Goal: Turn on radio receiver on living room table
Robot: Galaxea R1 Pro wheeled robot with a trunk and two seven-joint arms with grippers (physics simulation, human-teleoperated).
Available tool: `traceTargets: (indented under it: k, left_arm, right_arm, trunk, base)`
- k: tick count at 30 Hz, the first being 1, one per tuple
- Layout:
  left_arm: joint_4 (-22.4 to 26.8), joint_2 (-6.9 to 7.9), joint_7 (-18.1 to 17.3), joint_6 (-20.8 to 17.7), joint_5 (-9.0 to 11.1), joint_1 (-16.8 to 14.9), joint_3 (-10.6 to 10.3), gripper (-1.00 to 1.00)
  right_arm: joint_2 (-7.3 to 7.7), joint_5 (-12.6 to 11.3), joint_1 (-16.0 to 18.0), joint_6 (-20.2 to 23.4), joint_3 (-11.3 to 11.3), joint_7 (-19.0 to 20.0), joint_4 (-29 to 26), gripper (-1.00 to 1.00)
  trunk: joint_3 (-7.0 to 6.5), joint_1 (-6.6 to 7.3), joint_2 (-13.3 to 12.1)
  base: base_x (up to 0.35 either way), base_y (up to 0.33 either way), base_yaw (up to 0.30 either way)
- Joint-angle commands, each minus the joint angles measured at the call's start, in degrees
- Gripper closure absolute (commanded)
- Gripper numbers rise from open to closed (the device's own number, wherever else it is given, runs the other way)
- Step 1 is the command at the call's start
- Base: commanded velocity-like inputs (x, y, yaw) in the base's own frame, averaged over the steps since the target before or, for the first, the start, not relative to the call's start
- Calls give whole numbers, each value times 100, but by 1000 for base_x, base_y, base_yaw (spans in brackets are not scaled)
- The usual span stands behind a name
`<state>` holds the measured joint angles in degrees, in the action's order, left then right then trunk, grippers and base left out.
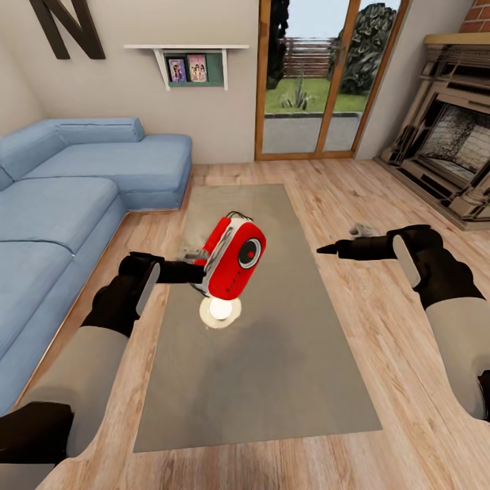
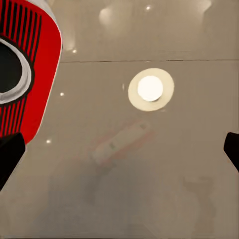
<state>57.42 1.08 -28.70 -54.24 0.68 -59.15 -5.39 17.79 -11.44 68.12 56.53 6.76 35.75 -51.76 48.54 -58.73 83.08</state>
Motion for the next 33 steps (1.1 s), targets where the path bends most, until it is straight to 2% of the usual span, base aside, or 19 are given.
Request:
traceTargets:
  k: [1, 5, 6, 13, 17, 23, 24, 32, 33]
  left_arm:
    - [-49, -2, -35, 65, -49, -1, 3, 100]
    - [-352, -17, -90, 297, -50, -1, 3, 100]
    - [-482, -19, -98, 469, -51, 0, 3, 100]
    - [-513, -62, -101, 550, -48, 0, -3, 100]
    - [-472, -183, -101, 555, -50, 0, -4, 100]
    - [-460, -199, -101, 547, -46, 0, 2, 100]
    - [-462, -292, -101, 552, -49, 0, 3, 100]
    - [-460, -354, -101, 555, -51, 0, 11, 100]
    - [-486, -320, -69, 574, -176, 34, 44, 100]
  right_arm:
    - [2, 3, 0, -1, 0, 88, 0, -100]
    - [5, 2, 0, -1, 1, 322, -1, -100]
    - [6, 1, 0, -1, 1, 364, -1, -100]
    - [6, -7, 0, -1, 8, 441, -1, -100]
    - [6, -8, 0, 7, 17, 877, -1, -100]
    - [6, -8, 0, 7, 26, 942, -1, -100]
    - [6, -8, 0, 7, 27, 949, -1, -100]
    - [6, -8, 0, 5, 25, 951, -1, -100]
    - [-28, 26, -9, -28, 59, 918, 32, -100]
  trunk:
    - [0, 0, 0]
    - [0, 0, 0]
    - [0, 0, 0]
    - [0, 0, 0]
    - [0, 0, 0]
    - [0, 0, 0]
    - [0, 0, 0]
    - [0, 0, 0]
    - [0, 0, 1]
  base:
    - [0, 0, 0]
    - [0, 0, 0]
    - [0, 0, 0]
    - [0, 0, 0]
    - [0, 0, 0]
    - [0, 0, 0]
    - [0, 0, 0]
    - [0, 0, 0]
    - [0, 0, 0]
